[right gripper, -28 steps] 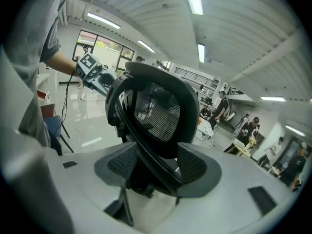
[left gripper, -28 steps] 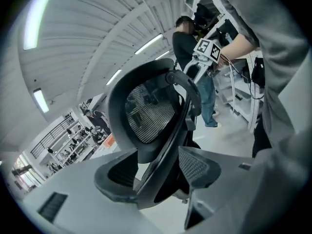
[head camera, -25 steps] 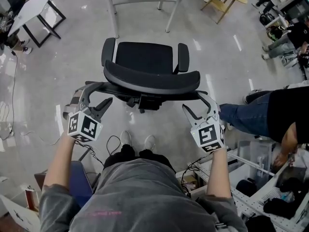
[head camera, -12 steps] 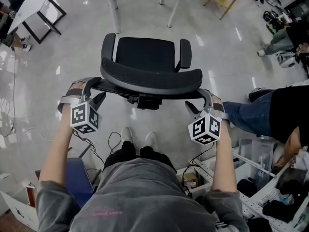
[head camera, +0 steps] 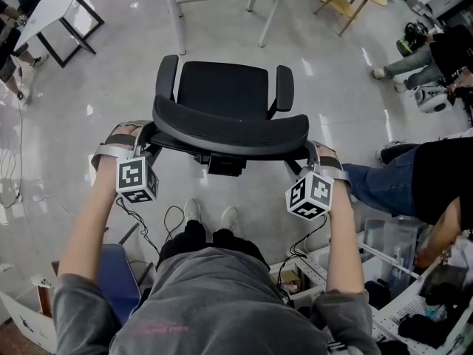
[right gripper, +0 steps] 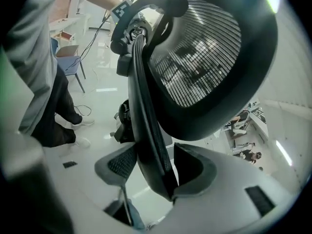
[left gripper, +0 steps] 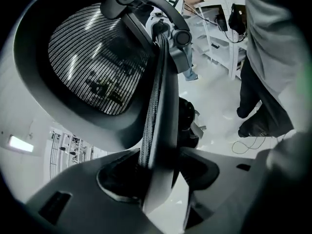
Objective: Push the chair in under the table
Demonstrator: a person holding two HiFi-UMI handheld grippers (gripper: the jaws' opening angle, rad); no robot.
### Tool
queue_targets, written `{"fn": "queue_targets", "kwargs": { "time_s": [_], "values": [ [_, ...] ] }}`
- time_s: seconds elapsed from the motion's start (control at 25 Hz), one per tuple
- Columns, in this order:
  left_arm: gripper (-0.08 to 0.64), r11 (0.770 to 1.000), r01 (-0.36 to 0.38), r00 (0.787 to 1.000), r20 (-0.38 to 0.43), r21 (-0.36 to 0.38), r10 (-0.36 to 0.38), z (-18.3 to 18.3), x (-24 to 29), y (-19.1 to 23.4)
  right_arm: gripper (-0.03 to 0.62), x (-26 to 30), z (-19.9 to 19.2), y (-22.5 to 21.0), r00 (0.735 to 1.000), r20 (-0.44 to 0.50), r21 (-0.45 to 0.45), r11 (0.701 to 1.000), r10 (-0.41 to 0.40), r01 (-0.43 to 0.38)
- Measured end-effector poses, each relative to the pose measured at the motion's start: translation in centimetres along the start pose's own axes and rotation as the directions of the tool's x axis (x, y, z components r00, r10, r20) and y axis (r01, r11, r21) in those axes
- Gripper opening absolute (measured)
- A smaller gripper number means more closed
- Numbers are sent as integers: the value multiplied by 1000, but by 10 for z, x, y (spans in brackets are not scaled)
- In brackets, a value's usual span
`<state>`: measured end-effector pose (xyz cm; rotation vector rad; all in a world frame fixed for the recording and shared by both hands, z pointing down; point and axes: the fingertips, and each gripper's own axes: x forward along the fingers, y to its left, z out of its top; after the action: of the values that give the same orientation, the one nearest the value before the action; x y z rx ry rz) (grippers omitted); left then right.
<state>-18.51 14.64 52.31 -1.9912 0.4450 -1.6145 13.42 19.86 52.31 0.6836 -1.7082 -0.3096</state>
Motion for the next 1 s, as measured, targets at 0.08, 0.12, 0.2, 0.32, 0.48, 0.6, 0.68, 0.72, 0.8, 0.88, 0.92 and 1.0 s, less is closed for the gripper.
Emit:
{"fn": "queue_targets", "kwargs": {
  "time_s": [0.08,0.12,0.2,0.32,0.48,0.6,0.68,0.72,0.8,0.88,0.92,1.0],
  "values": [
    [228,1000,-7,1000,-7,5,7,1,2,0,239,3,0,1,1000,-3,-17,1000,5,-5],
    [219,1000,-13,1000,-11,7,13,1,3,1,239,4,0,1,1000,-3,-24,1000,9,-9],
    [173,1000,-24,1000,-19,8,24,1,4,4,238,7,-1,1,1000,-4,-43,999,18,-18],
    [161,1000,-23,999,-40,18,23,1,6,5,198,9,-2,1,1000,-2,-92,995,30,-30],
    [147,999,-22,997,-68,35,25,0,8,6,169,11,0,0,999,10,-155,987,46,-44],
    [133,998,-25,996,-87,53,30,0,9,7,156,11,-1,-1,998,10,-183,981,61,-58],
    [126,998,-26,995,-97,63,32,1,10,7,150,12,-2,-2,997,4,-197,978,71,-69],
    [122,997,-26,994,-100,69,33,2,10,6,146,13,-2,-2,997,3,-204,976,73,-71],
    [118,997,-27,994,-106,74,34,2,11,5,143,15,-3,-1,997,7,-215,974,71,-68],
    [117,997,-25,993,-112,72,33,4,13,4,143,16,-5,-2,998,13,-220,974,67,-63],
    [117,997,-24,993,-114,70,32,4,13,4,143,16,-6,-3,998,17,-221,973,67,-62],
    [117,997,-28,993,-113,70,36,4,14,9,143,16,-5,-7,997,19,-222,973,69,-63]
  ]
}}
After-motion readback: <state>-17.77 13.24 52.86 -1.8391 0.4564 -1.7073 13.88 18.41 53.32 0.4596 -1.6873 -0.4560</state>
